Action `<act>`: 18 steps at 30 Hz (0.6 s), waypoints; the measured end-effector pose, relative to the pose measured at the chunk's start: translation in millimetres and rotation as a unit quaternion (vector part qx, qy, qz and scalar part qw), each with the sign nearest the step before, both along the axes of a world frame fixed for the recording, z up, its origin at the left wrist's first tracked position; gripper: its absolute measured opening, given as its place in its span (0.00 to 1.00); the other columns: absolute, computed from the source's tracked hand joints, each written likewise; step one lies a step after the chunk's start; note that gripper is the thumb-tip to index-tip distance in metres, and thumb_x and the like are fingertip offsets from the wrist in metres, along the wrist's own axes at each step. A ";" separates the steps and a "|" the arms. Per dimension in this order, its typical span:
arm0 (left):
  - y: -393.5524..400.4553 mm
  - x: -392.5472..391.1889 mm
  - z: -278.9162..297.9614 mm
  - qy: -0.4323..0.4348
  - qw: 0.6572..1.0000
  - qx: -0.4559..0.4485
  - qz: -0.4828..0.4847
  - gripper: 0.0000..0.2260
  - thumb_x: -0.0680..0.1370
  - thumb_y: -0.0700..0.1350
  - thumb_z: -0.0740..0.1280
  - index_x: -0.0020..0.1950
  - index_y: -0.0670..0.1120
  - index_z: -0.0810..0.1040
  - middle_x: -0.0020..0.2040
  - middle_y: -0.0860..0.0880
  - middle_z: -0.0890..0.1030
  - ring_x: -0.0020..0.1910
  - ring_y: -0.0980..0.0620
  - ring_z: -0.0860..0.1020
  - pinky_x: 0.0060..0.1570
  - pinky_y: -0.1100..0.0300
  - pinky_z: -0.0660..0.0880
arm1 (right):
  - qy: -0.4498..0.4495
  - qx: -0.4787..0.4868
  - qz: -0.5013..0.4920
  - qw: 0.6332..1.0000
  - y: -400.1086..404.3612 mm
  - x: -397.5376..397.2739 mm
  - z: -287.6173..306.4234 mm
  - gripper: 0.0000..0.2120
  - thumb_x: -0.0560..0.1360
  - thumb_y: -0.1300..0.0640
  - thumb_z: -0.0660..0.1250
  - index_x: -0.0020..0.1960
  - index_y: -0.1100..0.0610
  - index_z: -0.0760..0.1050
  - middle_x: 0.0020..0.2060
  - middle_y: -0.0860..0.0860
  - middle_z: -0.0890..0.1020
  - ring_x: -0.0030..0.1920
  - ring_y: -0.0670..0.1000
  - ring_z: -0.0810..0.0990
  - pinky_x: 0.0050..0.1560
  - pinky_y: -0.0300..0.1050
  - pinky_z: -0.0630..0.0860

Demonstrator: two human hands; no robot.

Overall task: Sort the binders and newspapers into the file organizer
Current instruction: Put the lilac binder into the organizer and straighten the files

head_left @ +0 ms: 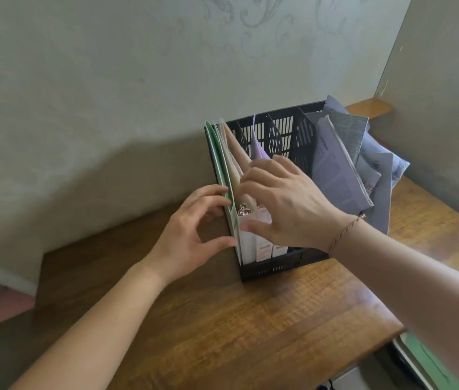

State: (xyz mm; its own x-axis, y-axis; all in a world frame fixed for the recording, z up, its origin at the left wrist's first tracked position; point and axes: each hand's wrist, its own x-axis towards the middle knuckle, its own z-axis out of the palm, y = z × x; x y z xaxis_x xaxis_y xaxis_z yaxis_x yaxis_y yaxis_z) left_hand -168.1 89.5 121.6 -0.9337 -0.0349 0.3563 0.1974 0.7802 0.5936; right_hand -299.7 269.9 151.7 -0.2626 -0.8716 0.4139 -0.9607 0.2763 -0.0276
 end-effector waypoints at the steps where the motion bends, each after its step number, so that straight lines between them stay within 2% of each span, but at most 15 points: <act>1: 1.6 -1.5 -7.5 0.008 1.000 0.001 0.009 0.27 0.70 0.51 0.77 0.66 0.51 0.72 0.71 0.56 0.69 0.59 0.59 0.76 0.61 0.65 0.73 | 0.018 0.014 0.005 1.000 -1.1 -1.2 -0.4 0.21 0.72 0.36 0.63 0.54 0.51 0.78 0.55 0.47 0.78 0.66 0.54 0.70 0.67 0.56 0.64; 4: 5.5 -8.9 -20.3 0.065 0.997 -0.003 0.040 0.25 0.71 0.47 0.76 0.67 0.49 0.74 0.70 0.55 0.71 0.66 0.58 0.74 0.65 0.55 0.74 | 0.057 0.055 0.016 0.997 -6.0 -3.0 4.2 0.20 0.74 0.36 0.62 0.52 0.51 0.78 0.56 0.48 0.78 0.68 0.56 0.66 0.69 0.60 0.61; 6: 5.7 -14.1 -23.4 0.093 0.994 -0.001 0.060 0.24 0.71 0.44 0.76 0.66 0.49 0.74 0.69 0.54 0.72 0.69 0.54 0.72 0.64 0.47 0.75 | 0.064 0.084 0.020 0.994 -9.3 -4.5 7.4 0.22 0.75 0.34 0.58 0.51 0.51 0.77 0.52 0.46 0.80 0.68 0.56 0.67 0.71 0.62 0.58; 9: 3.1 -19.9 -25.1 0.109 0.993 0.001 0.053 0.25 0.71 0.41 0.76 0.66 0.48 0.74 0.69 0.51 0.73 0.70 0.51 0.72 0.64 0.44 0.75 | 0.058 0.095 0.014 0.994 -10.0 -5.4 6.0 0.22 0.75 0.34 0.55 0.49 0.51 0.76 0.45 0.45 0.83 0.69 0.53 0.68 0.73 0.65 0.50; 12: 0.2 -24.3 -25.0 0.101 0.994 -0.007 0.033 0.26 0.72 0.38 0.76 0.68 0.45 0.72 0.71 0.48 0.72 0.73 0.49 0.69 0.67 0.44 0.72 | 0.002 0.060 0.007 0.998 -9.9 -5.5 2.8 0.20 0.74 0.36 0.58 0.48 0.52 0.76 0.49 0.49 0.83 0.69 0.51 0.70 0.73 0.67 0.44; 13: 1.0 -24.8 -25.5 0.099 0.995 -0.005 0.027 0.27 0.72 0.37 0.75 0.69 0.45 0.72 0.72 0.47 0.71 0.73 0.49 0.68 0.67 0.44 0.71 | -0.013 0.044 0.008 0.999 -10.3 -5.4 2.0 0.19 0.73 0.36 0.60 0.48 0.52 0.75 0.48 0.49 0.83 0.67 0.50 0.72 0.73 0.67 0.44; 15: 3.5 -25.0 -28.1 0.100 0.995 0.000 0.016 0.28 0.72 0.35 0.74 0.70 0.46 0.70 0.73 0.47 0.70 0.74 0.50 0.67 0.68 0.44 0.71 | -0.021 0.010 0.021 1.000 -12.1 -5.3 1.5 0.18 0.72 0.39 0.66 0.48 0.53 0.72 0.41 0.44 0.79 0.53 0.46 0.77 0.73 0.67 0.47; 16: 4.2 -24.7 -30.2 0.099 0.995 0.002 0.012 0.28 0.73 0.35 0.74 0.70 0.47 0.69 0.74 0.47 0.69 0.74 0.49 0.67 0.68 0.44 0.71 | -0.028 -0.002 0.032 0.999 -13.3 -5.6 2.4 0.18 0.71 0.41 0.69 0.48 0.55 0.71 0.38 0.43 0.76 0.45 0.44 0.76 0.74 0.66 0.48; 18: 3.1 -24.3 -34.0 0.092 0.996 0.005 0.007 0.28 0.73 0.36 0.75 0.70 0.46 0.69 0.74 0.46 0.69 0.74 0.48 0.68 0.67 0.43 0.72 | -0.061 -0.005 0.045 0.997 -15.5 -6.7 5.3 0.18 0.70 0.46 0.71 0.49 0.55 0.68 0.34 0.43 0.75 0.37 0.43 0.72 0.74 0.63 0.49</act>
